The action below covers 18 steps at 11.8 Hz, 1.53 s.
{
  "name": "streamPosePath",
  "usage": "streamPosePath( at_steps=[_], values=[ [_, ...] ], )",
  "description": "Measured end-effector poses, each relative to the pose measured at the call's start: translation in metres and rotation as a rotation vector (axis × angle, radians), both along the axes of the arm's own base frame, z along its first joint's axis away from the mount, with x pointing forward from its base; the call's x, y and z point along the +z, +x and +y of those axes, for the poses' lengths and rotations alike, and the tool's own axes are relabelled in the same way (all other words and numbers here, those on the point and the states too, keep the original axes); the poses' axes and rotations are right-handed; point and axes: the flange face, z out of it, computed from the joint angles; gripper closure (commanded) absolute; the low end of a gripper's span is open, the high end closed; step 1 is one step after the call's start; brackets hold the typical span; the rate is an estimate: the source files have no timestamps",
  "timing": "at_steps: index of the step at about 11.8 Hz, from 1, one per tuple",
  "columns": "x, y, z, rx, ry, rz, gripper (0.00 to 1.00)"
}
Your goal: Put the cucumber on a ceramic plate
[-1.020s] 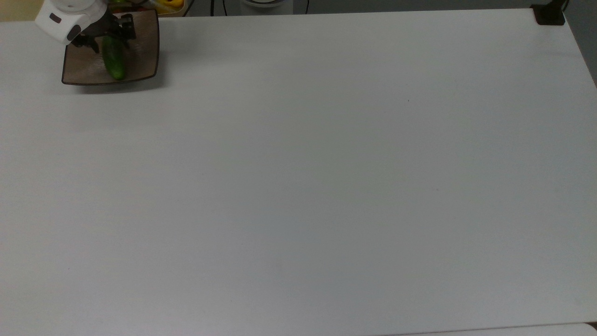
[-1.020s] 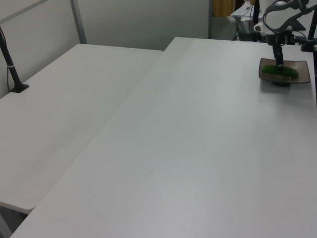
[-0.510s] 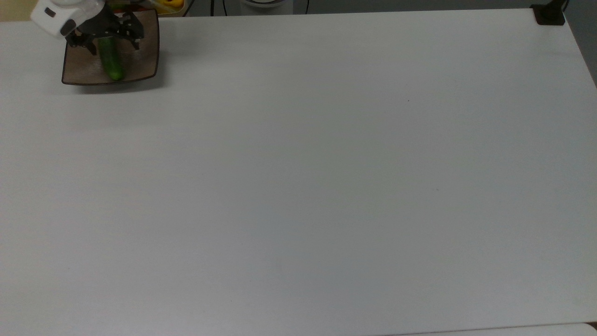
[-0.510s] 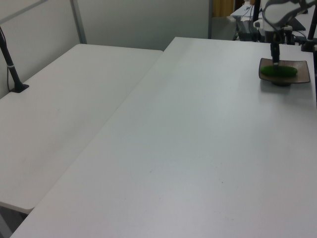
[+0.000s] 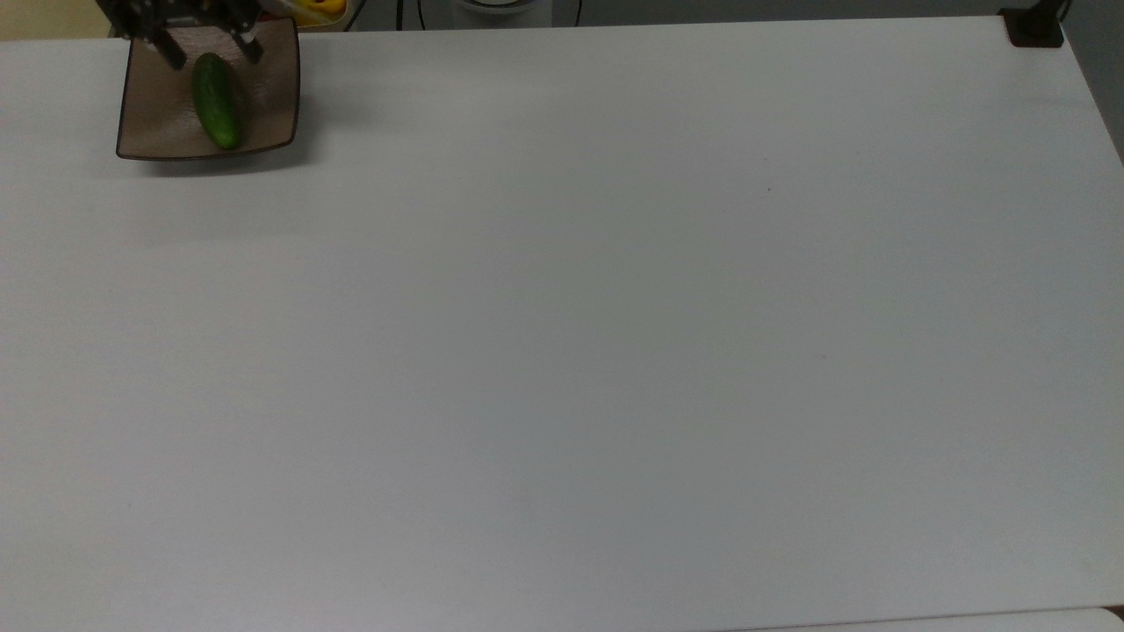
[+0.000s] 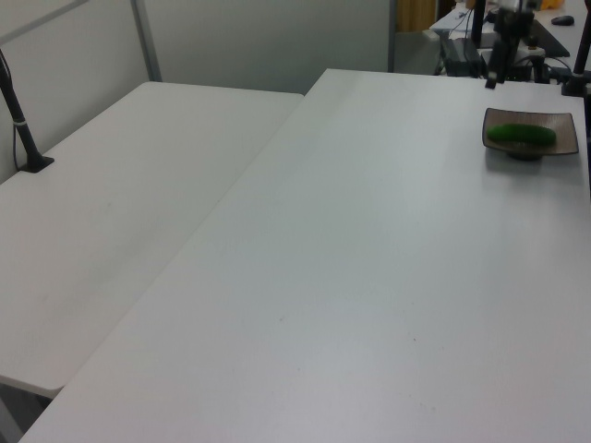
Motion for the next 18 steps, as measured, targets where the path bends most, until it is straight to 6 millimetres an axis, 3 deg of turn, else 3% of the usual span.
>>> streamPosePath(
  at_steps=[3,5,9,13,15,18],
  values=[
    [0.090,0.017,0.067,-0.001,0.048,0.058,0.00],
    [0.118,0.023,0.110,0.028,0.047,0.056,0.00],
    [0.118,0.040,0.220,0.121,0.010,0.092,0.00],
    [0.115,0.045,0.285,0.182,-0.106,0.072,0.00],
    [0.104,0.055,0.301,0.190,-0.147,0.038,0.00],
    [0.098,0.061,0.300,0.193,-0.190,0.031,0.00]
  ],
)
